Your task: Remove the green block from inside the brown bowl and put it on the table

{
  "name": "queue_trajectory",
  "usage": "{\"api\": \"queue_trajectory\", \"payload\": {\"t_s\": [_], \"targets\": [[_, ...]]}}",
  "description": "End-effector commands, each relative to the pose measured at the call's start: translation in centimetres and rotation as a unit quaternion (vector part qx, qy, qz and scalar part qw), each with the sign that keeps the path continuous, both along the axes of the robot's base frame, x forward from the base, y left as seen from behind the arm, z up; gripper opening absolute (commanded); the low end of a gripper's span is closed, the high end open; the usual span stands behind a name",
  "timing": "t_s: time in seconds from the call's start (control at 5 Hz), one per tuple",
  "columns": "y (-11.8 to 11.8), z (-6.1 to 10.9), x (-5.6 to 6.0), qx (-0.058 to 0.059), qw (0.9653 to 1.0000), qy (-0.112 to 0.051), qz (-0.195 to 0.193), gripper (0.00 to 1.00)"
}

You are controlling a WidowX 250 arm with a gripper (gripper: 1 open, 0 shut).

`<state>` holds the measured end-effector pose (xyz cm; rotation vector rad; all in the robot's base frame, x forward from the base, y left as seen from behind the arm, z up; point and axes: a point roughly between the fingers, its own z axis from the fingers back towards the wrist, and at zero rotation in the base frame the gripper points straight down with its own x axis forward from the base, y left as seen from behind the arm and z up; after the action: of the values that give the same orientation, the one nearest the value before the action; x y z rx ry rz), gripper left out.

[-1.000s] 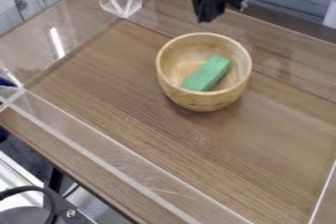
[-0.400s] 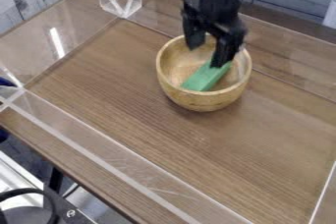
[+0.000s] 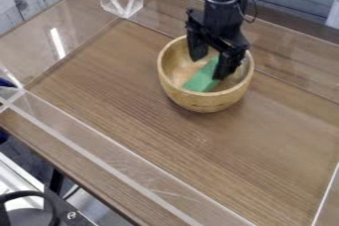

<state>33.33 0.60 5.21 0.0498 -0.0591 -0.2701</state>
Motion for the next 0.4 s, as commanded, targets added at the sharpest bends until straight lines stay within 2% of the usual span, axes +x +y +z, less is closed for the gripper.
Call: {"api": "queue_trajectory", "payload": {"t_s": [0.0, 0.2], "targets": [[-0.36, 0.75, 0.74, 0.004, 0.9997, -0.021, -0.011, 1.0], [-0.5, -0.07, 0.6, 0.006, 0.9998, -0.013, -0.016, 1.0]]}}
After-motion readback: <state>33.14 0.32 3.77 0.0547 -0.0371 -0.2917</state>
